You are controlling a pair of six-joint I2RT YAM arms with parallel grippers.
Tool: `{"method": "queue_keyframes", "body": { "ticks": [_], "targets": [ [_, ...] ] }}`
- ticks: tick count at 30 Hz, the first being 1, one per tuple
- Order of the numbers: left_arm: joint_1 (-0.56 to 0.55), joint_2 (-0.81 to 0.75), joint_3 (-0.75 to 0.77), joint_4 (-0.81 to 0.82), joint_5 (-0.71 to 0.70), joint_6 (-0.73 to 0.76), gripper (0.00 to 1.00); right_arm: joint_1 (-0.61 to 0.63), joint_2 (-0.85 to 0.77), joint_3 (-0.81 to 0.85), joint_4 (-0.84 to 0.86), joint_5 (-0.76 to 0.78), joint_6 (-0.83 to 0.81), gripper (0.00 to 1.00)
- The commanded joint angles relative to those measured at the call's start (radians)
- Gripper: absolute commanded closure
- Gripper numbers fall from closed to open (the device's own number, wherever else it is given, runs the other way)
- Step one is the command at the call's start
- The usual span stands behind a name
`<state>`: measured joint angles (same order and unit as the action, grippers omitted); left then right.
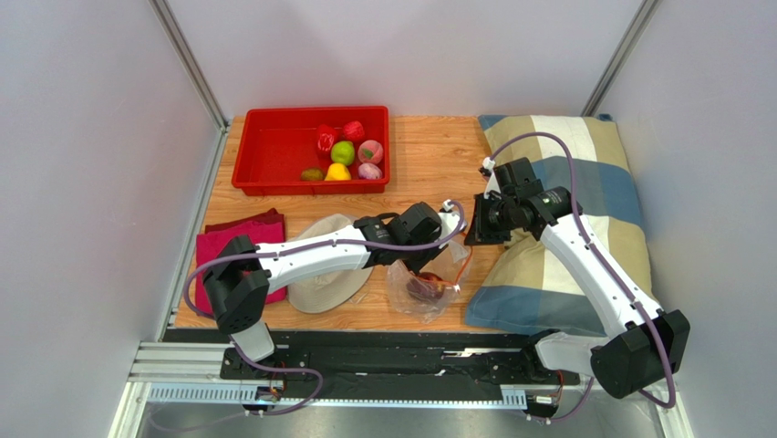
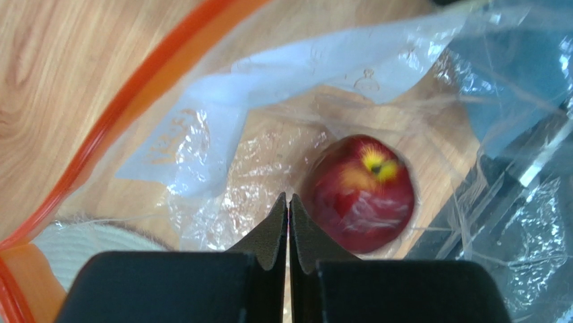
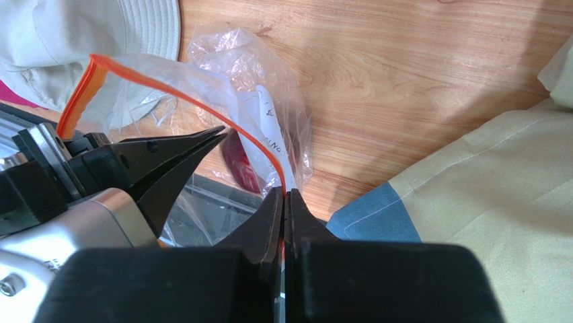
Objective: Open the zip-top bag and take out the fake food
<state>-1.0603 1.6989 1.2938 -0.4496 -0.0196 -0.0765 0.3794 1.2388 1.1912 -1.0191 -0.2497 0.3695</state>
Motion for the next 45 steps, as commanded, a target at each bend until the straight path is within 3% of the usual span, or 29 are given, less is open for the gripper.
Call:
{"method": "queue_keyframes", "body": {
  "ticks": [1,3,5,6,8,9,11,20,34,40,45],
  "targets": [
    [0.000,-0.093,-0.008,-0.007,0.012,-0.008,1.00,0.006,-0.032,0.005,0.040,-0.010,0.003,1.00],
    [0.000,-0.079,0.001,-0.029,0.049,0.003,1.00,0.007,-0.032,0.005,0.039,-0.013,0.003,1.00],
    [0.002,-0.047,-0.001,-0.043,0.098,0.006,0.93,0.007,-0.033,0.004,0.039,-0.013,0.003,1.00],
    [0.002,-0.039,-0.013,-0.049,0.112,-0.002,0.74,0.007,-0.035,0.004,0.039,-0.011,0.002,1.00],
    [0.000,-0.018,-0.027,-0.055,0.144,-0.009,0.56,0.007,-0.036,0.004,0.039,-0.011,0.002,1.00],
    [0.000,-0.010,-0.036,-0.072,0.151,-0.012,0.33,0.007,-0.035,0.002,0.039,-0.013,0.002,1.00],
    [0.000,0.002,-0.048,-0.080,0.141,-0.016,0.01,0.006,-0.038,0.001,0.039,-0.016,0.003,1.00],
    [-0.003,0.005,-0.067,-0.126,0.021,-0.055,0.01,0.007,-0.024,-0.001,0.045,-0.036,0.006,1.00],
    [-0.003,0.116,-0.105,-0.046,0.060,-0.037,0.02,0.007,-0.025,0.004,0.044,-0.036,0.000,1.00],
    [-0.004,0.153,-0.022,-0.026,0.046,-0.049,0.05,0.006,-0.021,0.011,0.039,-0.039,-0.004,1.00],
    [-0.003,0.153,0.013,-0.014,0.064,-0.055,0.01,0.007,-0.024,0.005,0.040,-0.039,-0.004,1.00]
  ]
}}
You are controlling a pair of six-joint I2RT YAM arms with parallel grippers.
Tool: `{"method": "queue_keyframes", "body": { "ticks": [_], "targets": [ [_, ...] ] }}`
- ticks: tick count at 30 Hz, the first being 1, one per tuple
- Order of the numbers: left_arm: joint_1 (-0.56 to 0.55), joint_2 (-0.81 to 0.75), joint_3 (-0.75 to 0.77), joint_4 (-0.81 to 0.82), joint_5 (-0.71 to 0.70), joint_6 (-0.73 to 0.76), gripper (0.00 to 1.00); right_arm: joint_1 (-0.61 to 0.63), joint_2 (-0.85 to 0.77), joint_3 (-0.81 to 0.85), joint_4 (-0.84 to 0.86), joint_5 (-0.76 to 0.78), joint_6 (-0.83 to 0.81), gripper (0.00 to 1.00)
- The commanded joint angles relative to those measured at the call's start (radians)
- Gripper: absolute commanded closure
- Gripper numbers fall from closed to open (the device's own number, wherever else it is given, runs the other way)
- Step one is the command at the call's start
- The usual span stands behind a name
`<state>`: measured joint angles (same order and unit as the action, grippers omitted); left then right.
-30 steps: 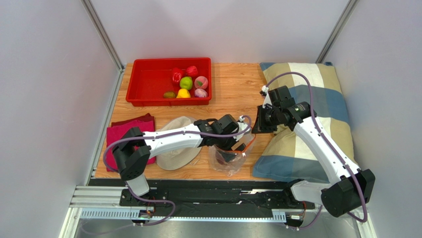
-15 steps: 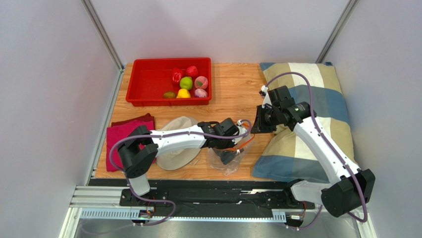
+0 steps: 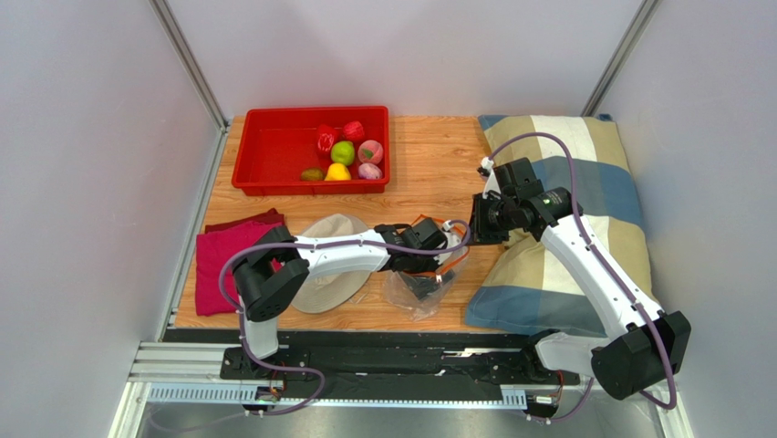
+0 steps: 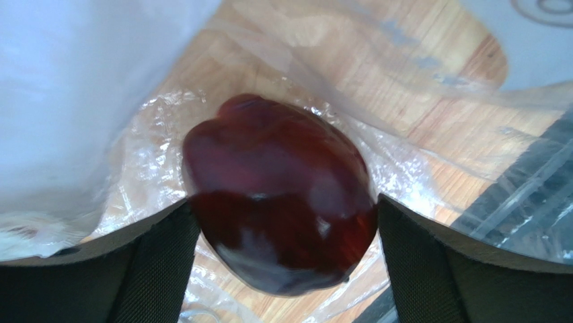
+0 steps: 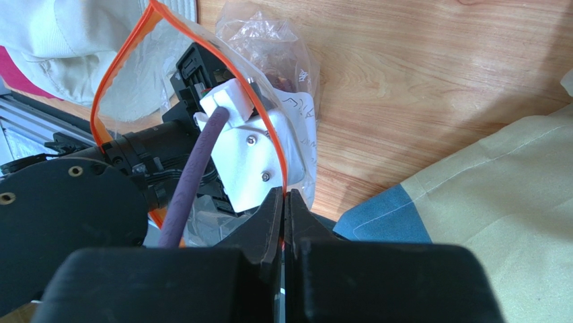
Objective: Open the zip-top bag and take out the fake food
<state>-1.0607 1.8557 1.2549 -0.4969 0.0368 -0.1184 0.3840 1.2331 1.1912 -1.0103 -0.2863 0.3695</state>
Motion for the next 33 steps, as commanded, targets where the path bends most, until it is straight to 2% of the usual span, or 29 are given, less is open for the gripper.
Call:
{"method": "queue_keyframes", "body": {
  "ticks": [1,3,6,9,10,12,13,16,18,20,21,22,24,25,33],
  "targets": [
    [-0.002,-0.003,0.052,0.041,0.006,-0.013,0.01,0.001,-0.021,0.004,0.032,-0.004,-0.004,1.00],
    [-0.004,0.007,0.057,0.043,0.005,-0.007,0.02,0.001,-0.021,0.001,0.032,-0.004,-0.003,1.00],
    [-0.002,0.025,0.058,0.034,0.002,0.005,0.10,0.001,-0.024,0.002,0.032,-0.001,-0.003,1.00],
    [-0.002,0.030,0.049,0.037,-0.003,0.010,0.25,0.001,-0.026,-0.001,0.032,-0.001,-0.004,1.00],
    [-0.002,0.030,0.044,0.040,-0.006,0.008,0.33,0.001,-0.027,-0.002,0.032,0.001,-0.004,1.00],
    [-0.002,0.022,0.040,0.044,-0.011,0.008,0.41,0.003,-0.024,-0.001,0.032,-0.004,-0.003,1.00],
    [-0.002,0.019,0.041,0.047,-0.009,0.005,0.53,0.003,-0.023,-0.001,0.033,-0.005,-0.003,1.00],
    [-0.002,-0.006,0.046,0.049,-0.006,0.000,0.74,0.003,-0.023,-0.001,0.033,-0.002,-0.003,1.00],
    [-0.002,-0.024,0.046,0.050,-0.005,0.003,0.75,0.003,-0.024,-0.004,0.033,0.001,-0.003,1.00],
    [-0.002,-0.026,0.051,0.055,-0.002,0.014,0.67,0.001,-0.026,-0.005,0.033,-0.001,-0.001,1.00],
    [-0.002,-0.024,0.054,0.055,0.002,0.014,0.59,0.001,-0.024,-0.005,0.033,-0.002,0.000,1.00],
    [-0.002,-0.024,0.057,0.061,0.008,0.019,0.43,0.003,-0.026,-0.005,0.033,-0.001,-0.003,1.00],
    [-0.002,-0.023,0.054,0.067,0.035,0.020,0.26,0.001,-0.026,-0.005,0.032,-0.001,-0.004,1.00],
    [-0.002,-0.023,0.054,0.072,0.044,0.020,0.01,0.003,-0.030,-0.005,0.032,0.002,-0.004,1.00],
    [0.005,-0.023,0.078,0.095,0.037,-0.012,0.01,0.003,-0.027,-0.005,0.033,-0.004,0.000,1.00]
  ]
}}
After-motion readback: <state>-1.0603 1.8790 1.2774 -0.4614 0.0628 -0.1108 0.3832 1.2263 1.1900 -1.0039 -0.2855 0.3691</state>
